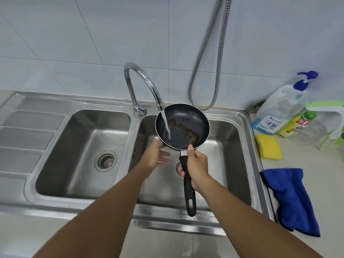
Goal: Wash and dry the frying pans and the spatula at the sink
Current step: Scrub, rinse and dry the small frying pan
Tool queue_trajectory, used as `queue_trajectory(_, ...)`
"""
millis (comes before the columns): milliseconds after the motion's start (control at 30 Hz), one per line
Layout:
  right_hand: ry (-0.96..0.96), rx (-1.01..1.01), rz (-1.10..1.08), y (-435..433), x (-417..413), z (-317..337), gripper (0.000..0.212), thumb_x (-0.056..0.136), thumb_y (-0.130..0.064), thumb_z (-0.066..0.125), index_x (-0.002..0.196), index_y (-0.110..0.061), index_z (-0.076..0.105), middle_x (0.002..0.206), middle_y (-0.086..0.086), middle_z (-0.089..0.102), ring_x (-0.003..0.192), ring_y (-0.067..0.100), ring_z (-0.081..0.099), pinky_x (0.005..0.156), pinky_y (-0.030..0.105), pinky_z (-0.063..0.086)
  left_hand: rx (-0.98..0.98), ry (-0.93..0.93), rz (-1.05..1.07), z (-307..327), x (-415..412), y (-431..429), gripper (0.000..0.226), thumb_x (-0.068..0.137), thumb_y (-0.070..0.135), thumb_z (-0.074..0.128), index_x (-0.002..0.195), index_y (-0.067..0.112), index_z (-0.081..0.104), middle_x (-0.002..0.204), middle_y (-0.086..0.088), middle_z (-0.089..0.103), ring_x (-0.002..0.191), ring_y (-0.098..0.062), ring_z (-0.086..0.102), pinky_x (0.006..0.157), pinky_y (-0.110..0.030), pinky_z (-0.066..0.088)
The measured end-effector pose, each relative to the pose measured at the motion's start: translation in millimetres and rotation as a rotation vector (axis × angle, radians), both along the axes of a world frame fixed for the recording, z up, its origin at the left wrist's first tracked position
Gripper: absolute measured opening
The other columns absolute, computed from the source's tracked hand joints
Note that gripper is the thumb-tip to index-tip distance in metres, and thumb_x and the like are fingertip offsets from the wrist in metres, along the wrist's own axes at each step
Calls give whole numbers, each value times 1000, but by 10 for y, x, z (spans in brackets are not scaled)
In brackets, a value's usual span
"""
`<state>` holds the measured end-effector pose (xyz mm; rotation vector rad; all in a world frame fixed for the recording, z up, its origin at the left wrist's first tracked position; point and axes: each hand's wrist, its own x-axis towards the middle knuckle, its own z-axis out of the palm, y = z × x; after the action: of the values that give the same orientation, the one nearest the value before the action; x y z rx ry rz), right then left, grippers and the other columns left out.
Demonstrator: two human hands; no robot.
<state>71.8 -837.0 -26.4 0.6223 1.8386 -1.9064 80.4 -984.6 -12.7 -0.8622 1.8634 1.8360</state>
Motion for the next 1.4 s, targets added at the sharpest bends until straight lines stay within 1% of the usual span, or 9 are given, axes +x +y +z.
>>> queue_trajectory(167, 81, 94, 80, -5, 72, -16, 44, 107, -43, 40, 89, -11, 62, 61, 14, 61, 46, 25, 54, 50, 32, 45, 37, 37, 144, -93, -59, 232, 42, 111, 32, 35, 125, 6, 64, 104, -13, 78, 90, -25, 76, 87, -40, 61)
queue_trajectory(333, 260, 492, 135, 206, 57, -17, 54, 103, -47, 48, 64, -12, 58, 60, -1, 59, 63, 21, 56, 60, 33, 40, -3, -5, 242, -73, -134, 245, 45, 100, 21, 27, 121, 5, 63, 108, -15, 75, 87, -30, 77, 75, -62, 62)
queue_trajectory(467, 371, 881, 43, 829, -326, -140, 29, 99, -34, 52, 105, -12, 70, 98, 11, 68, 102, 34, 60, 87, 40, 48, 22, -33, 248, 1, -119, 243, 38, 107, 17, 22, 112, 9, 59, 111, -18, 70, 88, -38, 70, 73, -66, 60)
queue_trajectory(667, 167, 1431, 159, 1982, -910, -181, 70, 87, -36, 68, 145, -12, 36, 153, 26, 29, 140, 46, 28, 116, 56, 25, 158, -90, 320, -33, 9, 279, 41, 110, 26, 22, 126, 7, 55, 102, -15, 67, 79, -38, 67, 57, -46, 60)
queue_trajectory(800, -37, 1337, 292, 2335, -1114, -254, 65, 93, -52, 58, 144, -19, 35, 147, 24, 34, 135, 48, 32, 114, 59, 26, 310, -119, 299, -56, 129, 268, 37, 112, 45, 24, 128, 19, 46, 121, -10, 58, 87, -42, 67, 59, -59, 61)
queue_trajectory(933, 50, 1244, 183, 2347, -1120, -216, 48, 97, -30, 62, 137, -16, 41, 136, 25, 39, 122, 47, 44, 106, 54, 34, 242, -113, 275, -83, 132, 252, 40, 110, 51, 25, 126, 21, 46, 109, -22, 63, 51, -32, 65, 50, -42, 56)
queue_trajectory(1133, 592, 939, 147, 1724, -1098, 48, 53, 89, -26, 51, 141, -18, 48, 129, 23, 47, 120, 37, 43, 100, 38, 35, 253, -49, 266, -28, 81, 247, 40, 110, 51, 26, 128, 22, 47, 106, -24, 67, 59, -36, 66, 48, -36, 51)
queue_trajectory(1233, 824, 852, 360, 1227, -1174, 226, 61, 87, -22, 46, 147, -30, 46, 127, 15, 46, 111, 24, 44, 93, 23, 29, 240, -24, 255, 6, 83, 218, 40, 111, 51, 25, 116, 23, 53, 86, -23, 69, 52, -33, 62, 47, -34, 50)
queue_trajectory(1400, 1094, 891, 811, 237, -1521, 497, 60, 94, -20, 55, 149, -40, 42, 116, 9, 33, 99, 23, 41, 90, 31, 40, 223, -35, 232, -65, 98, 119, 50, 109, 54, 25, 125, 17, 55, 96, -24, 69, 50, -35, 64, 44, -34, 50)
